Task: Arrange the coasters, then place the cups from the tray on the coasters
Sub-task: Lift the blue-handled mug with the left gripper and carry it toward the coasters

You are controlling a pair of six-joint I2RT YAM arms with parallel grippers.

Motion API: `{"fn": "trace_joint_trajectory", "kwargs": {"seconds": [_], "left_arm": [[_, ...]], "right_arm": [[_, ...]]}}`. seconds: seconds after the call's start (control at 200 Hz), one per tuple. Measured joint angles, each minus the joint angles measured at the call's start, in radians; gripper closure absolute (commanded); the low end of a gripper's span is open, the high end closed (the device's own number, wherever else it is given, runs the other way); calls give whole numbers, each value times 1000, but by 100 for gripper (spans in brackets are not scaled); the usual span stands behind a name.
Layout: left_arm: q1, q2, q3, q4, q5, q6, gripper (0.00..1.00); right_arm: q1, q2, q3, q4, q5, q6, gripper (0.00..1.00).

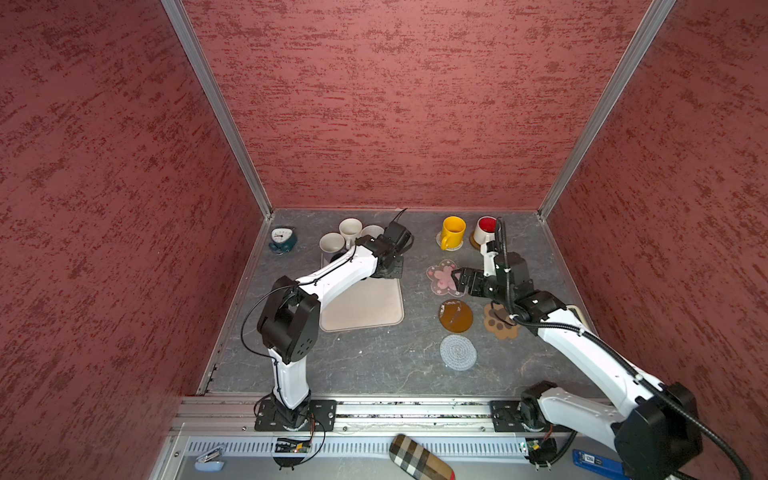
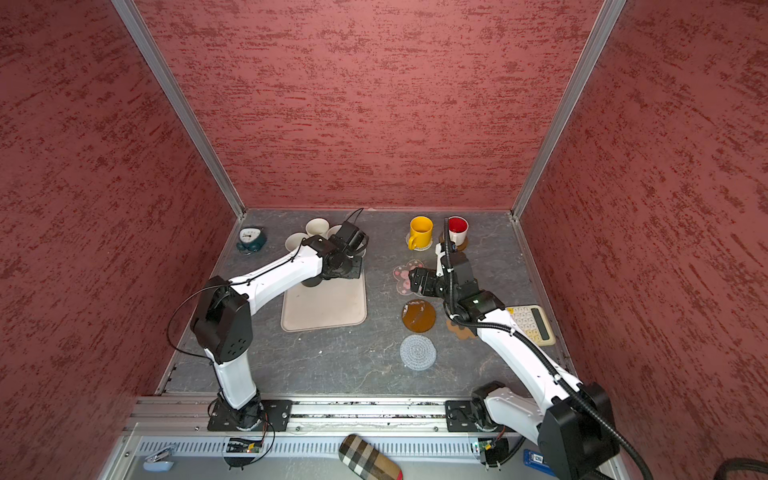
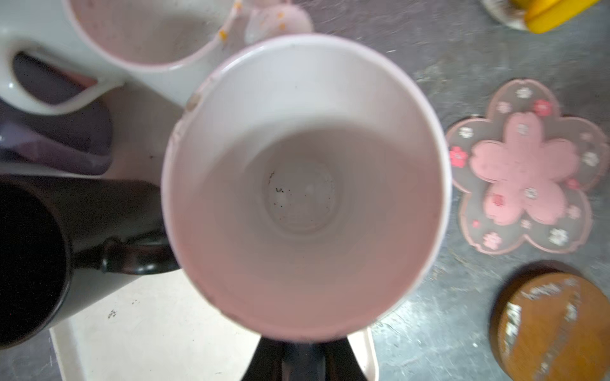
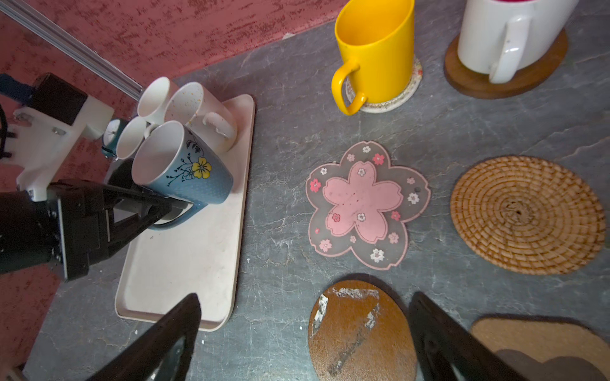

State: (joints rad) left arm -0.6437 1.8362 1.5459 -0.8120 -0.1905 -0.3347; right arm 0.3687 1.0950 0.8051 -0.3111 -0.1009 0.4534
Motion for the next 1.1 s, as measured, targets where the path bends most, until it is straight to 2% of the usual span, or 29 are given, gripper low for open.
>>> {"fn": "trace_joint_trajectory", "kwargs": {"seconds": [0.245,0.456,0.716,1.102], "left_arm": [[-83,23,137,22,63,120,100],[-151,153,285,37,93,210,100],[-202,322,435,53,146,257,100],[-254,471,634,83,190,301,100]], "right_arm": [[-150,-82,6,-18,-87,38,1],[-268,-129,23,-38,-151,64,1],[-299,-174,29,-41,-182,113,1],[-302,-188,55,-39,-203,134,1]]}}
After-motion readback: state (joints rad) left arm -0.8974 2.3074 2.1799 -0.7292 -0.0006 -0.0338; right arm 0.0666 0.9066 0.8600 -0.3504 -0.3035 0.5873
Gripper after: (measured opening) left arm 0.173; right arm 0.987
